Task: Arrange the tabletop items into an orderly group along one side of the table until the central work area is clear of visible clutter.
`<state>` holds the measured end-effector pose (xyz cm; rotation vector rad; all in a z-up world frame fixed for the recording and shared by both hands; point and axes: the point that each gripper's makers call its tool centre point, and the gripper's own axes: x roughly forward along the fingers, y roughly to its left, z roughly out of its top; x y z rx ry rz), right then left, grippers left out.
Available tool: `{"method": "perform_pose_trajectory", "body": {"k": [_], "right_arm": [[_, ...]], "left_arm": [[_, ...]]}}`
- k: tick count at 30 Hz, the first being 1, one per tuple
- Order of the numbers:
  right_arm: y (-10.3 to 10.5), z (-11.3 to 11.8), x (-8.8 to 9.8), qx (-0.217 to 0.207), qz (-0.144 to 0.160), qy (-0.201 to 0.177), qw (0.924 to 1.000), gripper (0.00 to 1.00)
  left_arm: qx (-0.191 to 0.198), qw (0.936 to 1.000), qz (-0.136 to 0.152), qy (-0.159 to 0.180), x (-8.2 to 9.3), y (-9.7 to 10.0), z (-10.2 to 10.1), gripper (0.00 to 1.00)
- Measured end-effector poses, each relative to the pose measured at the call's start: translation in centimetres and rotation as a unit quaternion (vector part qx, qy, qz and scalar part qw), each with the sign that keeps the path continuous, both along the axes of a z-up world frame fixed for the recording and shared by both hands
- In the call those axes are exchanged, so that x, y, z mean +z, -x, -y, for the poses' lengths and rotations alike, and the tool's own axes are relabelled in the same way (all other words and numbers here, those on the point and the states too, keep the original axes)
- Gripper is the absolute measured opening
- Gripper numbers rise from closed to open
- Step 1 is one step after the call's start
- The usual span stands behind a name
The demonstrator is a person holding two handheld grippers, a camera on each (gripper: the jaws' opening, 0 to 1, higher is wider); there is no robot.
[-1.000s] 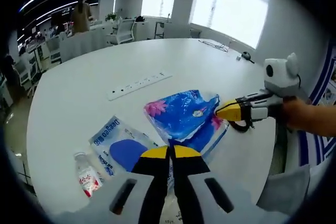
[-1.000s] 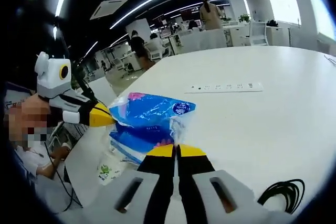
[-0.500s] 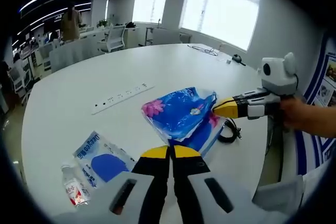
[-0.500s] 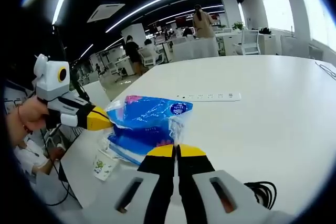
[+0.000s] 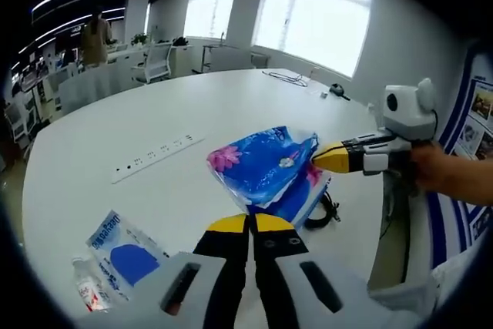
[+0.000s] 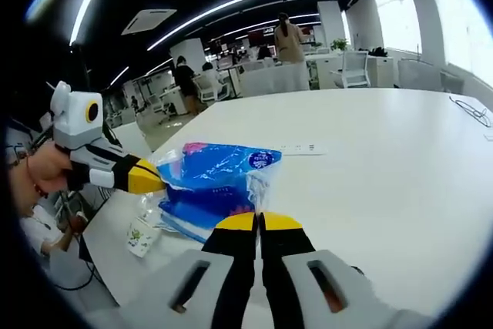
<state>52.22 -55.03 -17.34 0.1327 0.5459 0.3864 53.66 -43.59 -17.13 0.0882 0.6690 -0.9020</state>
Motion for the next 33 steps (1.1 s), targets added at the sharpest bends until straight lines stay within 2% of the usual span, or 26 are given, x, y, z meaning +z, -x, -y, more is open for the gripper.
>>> {"method": "perform_pose_trajectory", "body": {"k": [11, 20, 26, 33], "right_arm": [[0.0, 4.1, 0.9, -0.017, 0.008, 0.014, 0.9997, 0.0], [-0.1, 8.1, 0.7, -0.034, 0.006, 0.03, 0.9989, 0.0], [-0.4, 10.8, -0.1, -0.049, 0.001, 0.039, 0.9981, 0.0], [-0.8, 12.9, -1.5, -0.062, -0.01, 0.045, 0.997, 0.0]], "left_arm": [[-0.014, 0.9998, -0.001, 0.013, 0.3, 0.0, 4.0, 0.0], [-0.03, 0.9991, -0.005, 0.028, -0.2, -0.6, 8.4, 0.0], [-0.038, 0.9986, -0.011, 0.034, -1.0, -1.0, 10.6, 0.0], [-0.046, 0.9983, -0.02, 0.031, -2.4, -1.6, 13.0, 0.0]]}}
